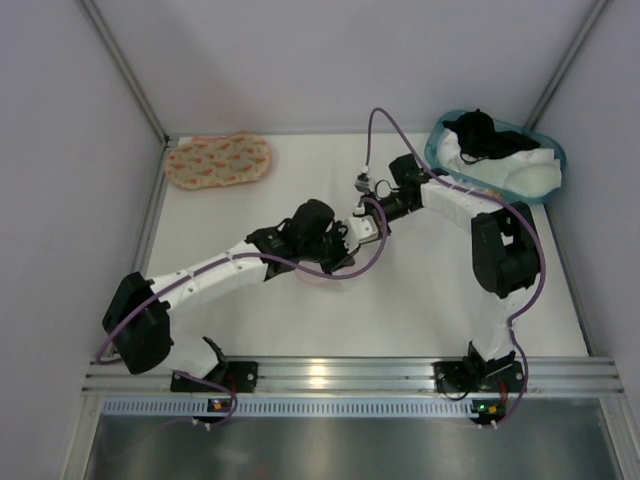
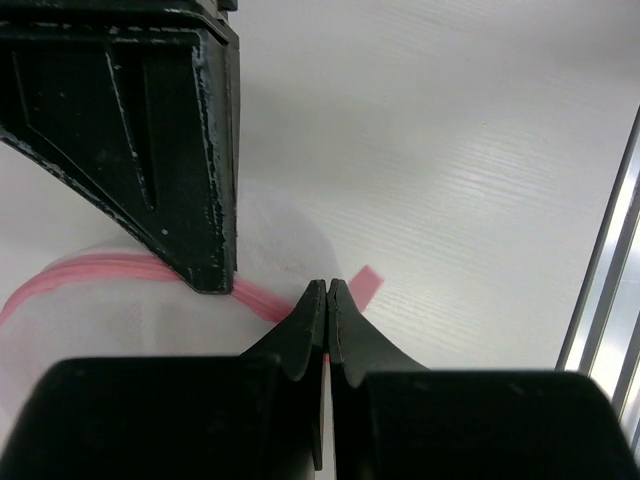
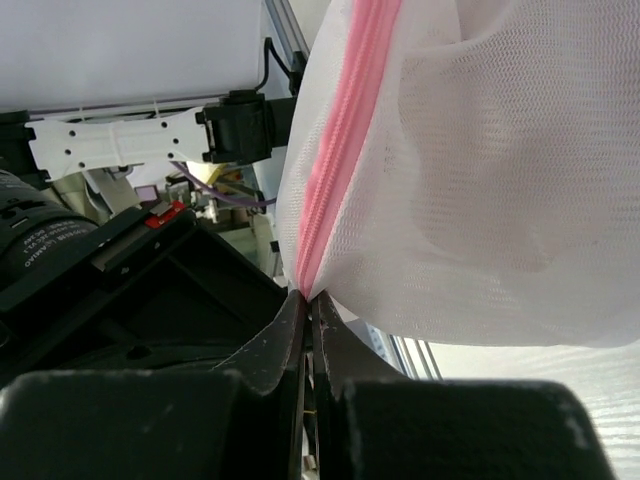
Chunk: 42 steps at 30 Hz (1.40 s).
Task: Place the bra in the laundry bag and zip it closed
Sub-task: Zip the laundry bag at the center of the board, then move the laundry bag to the center of the board.
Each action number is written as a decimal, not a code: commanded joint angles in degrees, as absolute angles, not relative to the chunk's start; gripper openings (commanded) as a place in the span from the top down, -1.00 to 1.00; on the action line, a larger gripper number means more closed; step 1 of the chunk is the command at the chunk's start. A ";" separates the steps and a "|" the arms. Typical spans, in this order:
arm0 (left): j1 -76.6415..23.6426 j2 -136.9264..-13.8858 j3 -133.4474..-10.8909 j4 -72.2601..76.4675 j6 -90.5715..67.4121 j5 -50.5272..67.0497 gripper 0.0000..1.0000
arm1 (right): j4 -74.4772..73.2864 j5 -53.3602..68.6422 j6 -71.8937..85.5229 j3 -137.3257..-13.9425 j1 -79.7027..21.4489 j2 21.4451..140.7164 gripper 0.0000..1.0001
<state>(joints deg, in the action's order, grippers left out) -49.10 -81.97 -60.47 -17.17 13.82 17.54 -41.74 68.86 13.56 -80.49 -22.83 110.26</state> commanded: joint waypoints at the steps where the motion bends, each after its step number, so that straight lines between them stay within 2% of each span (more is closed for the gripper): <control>1: -49.31 -77.79 -57.84 -18.89 15.56 20.39 1.00 | -39.64 70.67 12.66 -84.55 -22.41 110.65 1.00; 13: -49.57 -74.70 -53.52 -21.62 16.44 23.91 1.00 | -37.00 69.00 13.36 -88.07 -19.34 112.76 1.00; 14: -49.57 -74.88 -54.66 -21.62 15.91 22.86 0.68 | -36.83 68.73 13.53 -88.15 -19.34 112.94 1.00; 17: -49.22 -75.67 -58.17 -21.62 14.42 21.10 0.11 | -34.55 67.42 14.50 -87.89 -18.99 113.11 1.00; 20: -47.82 -76.37 -61.78 -21.62 12.66 21.09 -0.07 | -30.68 65.66 16.52 -87.89 -18.81 113.90 1.00; 21: -47.20 -76.81 -62.74 -21.62 11.09 22.14 -0.20 | -29.37 65.13 17.83 -87.89 -18.81 114.25 1.00; 25: -41.15 -77.78 -68.10 -21.62 5.99 26.80 -0.37 | -20.50 60.74 22.75 -88.33 -17.84 116.01 1.00; 26: -38.26 -78.13 -68.99 -21.53 4.93 27.24 -0.39 | -14.21 58.64 24.24 -87.98 -17.41 116.89 1.00; 36: -20.58 -82.26 -78.48 -21.71 2.37 28.48 -0.49 | 20.87 47.22 46.20 -96.67 -15.82 130.51 1.00; 42: -13.19 -84.98 -79.36 -23.20 1.23 28.30 -0.80 | 30.31 40.53 52.55 -111.16 -15.82 143.51 1.00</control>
